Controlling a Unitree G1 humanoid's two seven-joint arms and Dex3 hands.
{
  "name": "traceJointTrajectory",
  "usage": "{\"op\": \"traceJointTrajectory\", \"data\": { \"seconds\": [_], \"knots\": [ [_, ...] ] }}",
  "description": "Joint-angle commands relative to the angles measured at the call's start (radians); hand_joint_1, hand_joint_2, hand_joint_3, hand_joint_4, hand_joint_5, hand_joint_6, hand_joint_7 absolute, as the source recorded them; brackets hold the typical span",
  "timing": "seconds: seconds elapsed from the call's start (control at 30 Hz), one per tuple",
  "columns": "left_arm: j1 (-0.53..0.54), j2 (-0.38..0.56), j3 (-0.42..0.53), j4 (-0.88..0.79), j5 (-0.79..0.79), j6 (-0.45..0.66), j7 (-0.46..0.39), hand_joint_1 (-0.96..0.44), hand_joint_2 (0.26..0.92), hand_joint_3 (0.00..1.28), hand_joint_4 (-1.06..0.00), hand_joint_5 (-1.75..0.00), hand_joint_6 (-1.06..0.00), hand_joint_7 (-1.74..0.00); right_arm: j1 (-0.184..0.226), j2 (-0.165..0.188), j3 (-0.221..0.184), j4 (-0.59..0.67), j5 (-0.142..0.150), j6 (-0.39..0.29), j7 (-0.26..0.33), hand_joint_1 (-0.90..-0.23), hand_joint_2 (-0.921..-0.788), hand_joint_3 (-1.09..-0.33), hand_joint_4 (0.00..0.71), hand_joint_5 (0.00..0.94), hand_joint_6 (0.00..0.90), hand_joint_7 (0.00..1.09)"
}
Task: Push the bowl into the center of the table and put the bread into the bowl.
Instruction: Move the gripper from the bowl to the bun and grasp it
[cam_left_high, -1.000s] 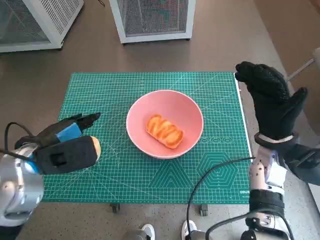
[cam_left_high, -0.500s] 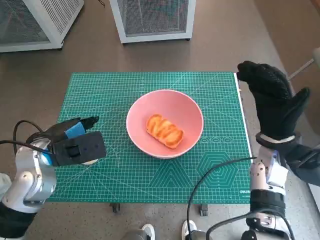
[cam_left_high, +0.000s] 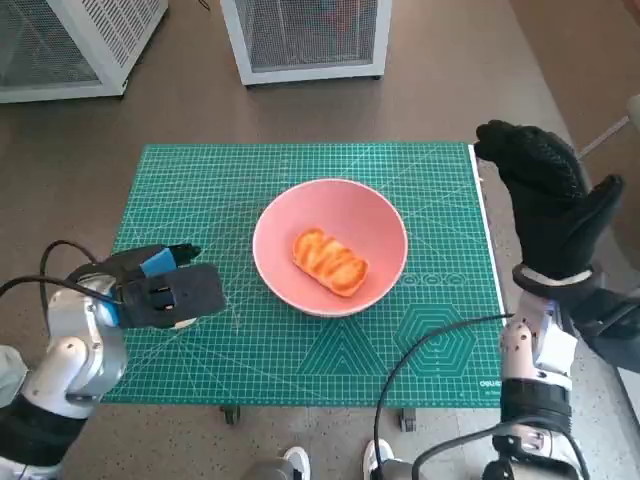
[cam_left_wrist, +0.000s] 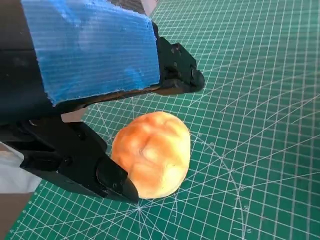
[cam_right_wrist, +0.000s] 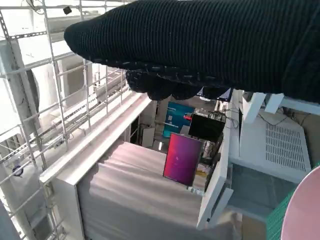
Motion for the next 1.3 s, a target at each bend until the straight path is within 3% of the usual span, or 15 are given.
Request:
{"op": "traceJointTrajectory", "data": {
  "seconds": [0.03,0.23,0.27,0.3,0.37,0.5,1.03,1.3],
  "knots": [
    [-0.022,-0.014,-0.020,0.045,0.028,-0.003,-0.001,-0.05,0.759,0.02,-0.47,-0.06,-0.58,-0.08,0.017,-0.002,0.001,0.008,-0.003,0.004,0.001,-0.674,-0.921,-0.779,0.175,0.000,0.138,0.18],
    [-0.034,-0.029,-0.031,0.101,0.048,-0.020,0.021,-0.01,0.781,0.03,-0.69,-0.19,-0.72,-0.18,0.017,-0.001,0.001,0.007,-0.002,0.005,0.002,-0.674,-0.921,-0.778,0.176,0.001,0.141,0.17],
    [-0.036,-0.033,-0.031,0.112,0.050,-0.025,0.028,-0.01,0.791,0.02,-0.69,-0.33,-0.71,-0.29,0.017,-0.002,0.001,0.006,-0.001,0.006,0.003,-0.674,-0.921,-0.778,0.176,0.001,0.142,0.17],
    [-0.037,-0.035,-0.032,0.119,0.052,-0.028,0.033,0.00,0.838,0.04,-0.70,-0.63,-0.67,-0.60,0.018,-0.002,0.001,0.006,0.000,0.006,0.003,-0.672,-0.921,-0.778,0.176,0.001,0.142,0.17],
    [-0.037,-0.040,-0.032,0.135,0.055,-0.036,0.048,0.00,0.878,0.04,-0.72,-0.89,-0.64,-0.86,0.018,-0.003,0.001,0.005,0.001,0.006,0.005,-0.669,-0.921,-0.779,0.177,0.001,0.143,0.17],
    [-0.031,-0.046,-0.030,0.145,0.063,-0.045,0.073,0.00,0.904,0.04,-0.75,-1.11,-0.65,-1.02,0.018,-0.006,-0.001,0.003,0.004,0.009,0.007,-0.666,-0.921,-0.781,0.177,0.001,0.145,0.17],
    [-0.006,-0.043,0.002,0.113,0.064,-0.062,0.089,0.00,0.915,0.05,-0.74,-1.13,-0.64,-1.15,0.022,-0.007,0.000,-0.004,0.008,0.018,0.009,-0.666,-0.921,-0.782,0.180,0.002,0.150,0.16],
    [0.039,-0.009,0.096,-0.059,0.036,-0.057,0.052,0.00,0.920,0.06,-0.69,-1.15,-0.63,-1.18,0.020,-0.006,0.000,0.001,0.006,0.016,0.011,-0.666,-0.921,-0.782,0.180,0.001,0.152,0.15]
  ]
}}
